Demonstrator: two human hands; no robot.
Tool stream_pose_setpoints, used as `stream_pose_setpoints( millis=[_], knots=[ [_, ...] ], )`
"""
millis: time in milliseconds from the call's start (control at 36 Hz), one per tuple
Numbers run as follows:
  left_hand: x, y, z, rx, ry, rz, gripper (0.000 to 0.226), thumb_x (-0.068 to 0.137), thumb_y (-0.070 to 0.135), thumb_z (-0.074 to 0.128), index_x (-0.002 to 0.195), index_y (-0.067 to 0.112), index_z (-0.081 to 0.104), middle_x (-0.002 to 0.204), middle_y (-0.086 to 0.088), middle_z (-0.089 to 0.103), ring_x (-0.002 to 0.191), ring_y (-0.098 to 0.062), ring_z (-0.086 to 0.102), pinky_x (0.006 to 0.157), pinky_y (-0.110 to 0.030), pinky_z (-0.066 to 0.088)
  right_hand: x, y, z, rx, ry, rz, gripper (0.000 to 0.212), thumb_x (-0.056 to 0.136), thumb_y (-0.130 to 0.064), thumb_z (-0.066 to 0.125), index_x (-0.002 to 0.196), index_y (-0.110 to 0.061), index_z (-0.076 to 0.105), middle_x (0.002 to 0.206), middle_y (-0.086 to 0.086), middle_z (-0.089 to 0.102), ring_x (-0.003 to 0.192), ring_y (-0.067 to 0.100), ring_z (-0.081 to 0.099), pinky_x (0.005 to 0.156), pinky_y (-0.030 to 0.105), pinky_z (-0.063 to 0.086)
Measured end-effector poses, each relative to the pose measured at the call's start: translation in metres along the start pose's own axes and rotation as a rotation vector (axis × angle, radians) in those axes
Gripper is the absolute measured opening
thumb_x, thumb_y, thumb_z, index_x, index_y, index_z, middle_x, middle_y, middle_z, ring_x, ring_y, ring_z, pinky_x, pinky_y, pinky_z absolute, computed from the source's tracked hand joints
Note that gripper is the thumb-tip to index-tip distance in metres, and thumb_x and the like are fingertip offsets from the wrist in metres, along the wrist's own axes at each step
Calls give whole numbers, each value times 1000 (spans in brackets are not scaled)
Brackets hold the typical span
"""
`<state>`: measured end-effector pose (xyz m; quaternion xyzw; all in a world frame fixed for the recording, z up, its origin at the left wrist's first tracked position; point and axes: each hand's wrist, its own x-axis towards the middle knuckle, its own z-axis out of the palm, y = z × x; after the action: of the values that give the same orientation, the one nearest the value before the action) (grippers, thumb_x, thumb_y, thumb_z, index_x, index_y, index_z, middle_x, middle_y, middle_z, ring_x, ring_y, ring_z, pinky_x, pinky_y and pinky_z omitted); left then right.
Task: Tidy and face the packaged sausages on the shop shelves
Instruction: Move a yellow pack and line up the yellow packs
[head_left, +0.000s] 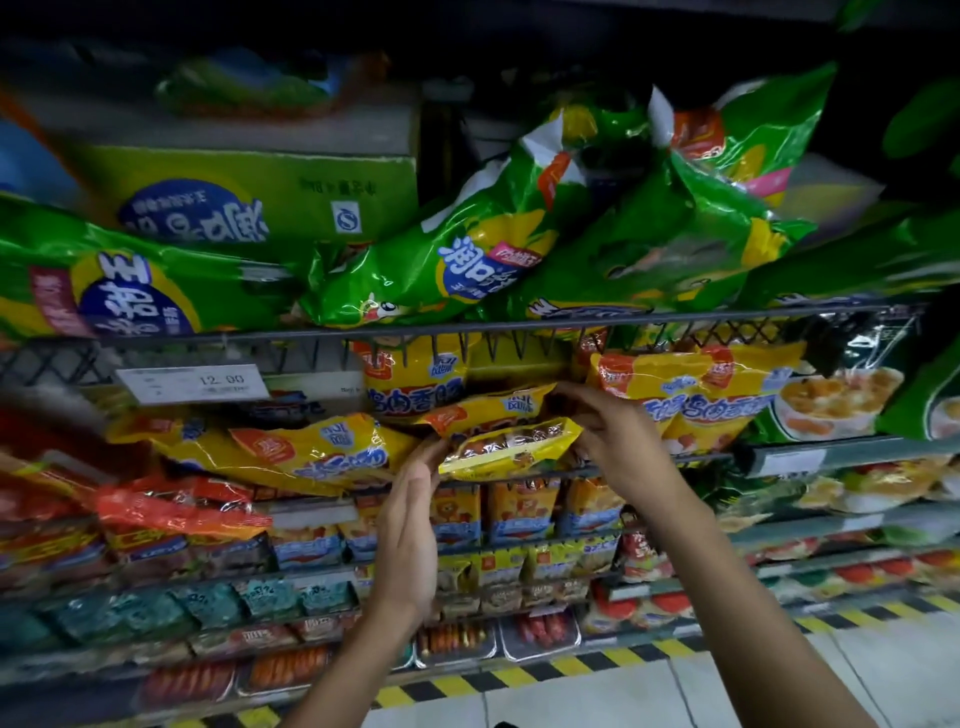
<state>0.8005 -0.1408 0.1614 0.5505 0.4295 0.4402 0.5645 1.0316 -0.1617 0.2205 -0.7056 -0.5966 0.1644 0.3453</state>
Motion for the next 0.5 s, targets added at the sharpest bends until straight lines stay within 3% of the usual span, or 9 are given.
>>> stream_pose_setpoints(
  millis=[56,111,194,250,306,389,444,500],
  knots=[
    [0,2,3,-2,-20,-25,48,99,56,28,139,43,51,146,23,47,135,0,48,115,-22,31,11,-2,-6,-89,-81,0,58,92,13,56,143,-15,58,128,-2,65,122,12,61,88,3,46],
    [3,2,3,-46,-50,-42,54,101,59,28,142,36,53,148,20,47,128,9,50,124,-36,28,19,-5,-8,-145,-144,-3,55,93,13,55,142,-11,59,139,9,63,130,24,59,104,24,47],
    [10,2,4,-71,-100,10,60,101,67,27,140,34,59,151,21,51,137,12,42,122,-33,27,26,-5,-9,-249,-183,-7,48,97,4,58,142,-10,58,140,13,62,130,29,58,104,31,44],
    [13,4,7,-76,-133,37,64,96,73,27,139,39,60,153,23,49,145,8,33,120,-29,23,29,0,-8,-293,-194,-8,40,100,-7,60,140,-8,58,136,16,64,126,32,59,98,34,46],
    [14,5,9,-83,-158,64,68,91,82,30,139,44,60,155,22,46,148,6,29,120,-31,18,28,7,-5,-276,-142,-40,31,101,-21,62,128,-7,62,116,13,70,110,33,66,80,30,47],
    [15,4,11,-85,-174,107,77,89,86,31,144,38,56,157,19,44,151,1,26,125,-42,12,22,15,5,-152,1,-65,47,95,-53,50,114,-11,64,94,5,73,83,24,72,66,36,52],
    [15,5,11,-74,-180,143,75,96,78,27,148,31,54,159,15,44,153,-4,26,127,-49,10,19,17,11,-91,95,-95,48,95,-54,52,115,-13,67,85,3,73,66,16,69,58,33,49],
    [17,6,12,-48,-175,167,63,105,58,17,151,28,50,160,14,42,153,-6,26,127,-52,11,19,16,15,-56,177,-109,36,99,-43,59,119,-14,68,75,3,72,52,15,63,50,28,43]
  ],
)
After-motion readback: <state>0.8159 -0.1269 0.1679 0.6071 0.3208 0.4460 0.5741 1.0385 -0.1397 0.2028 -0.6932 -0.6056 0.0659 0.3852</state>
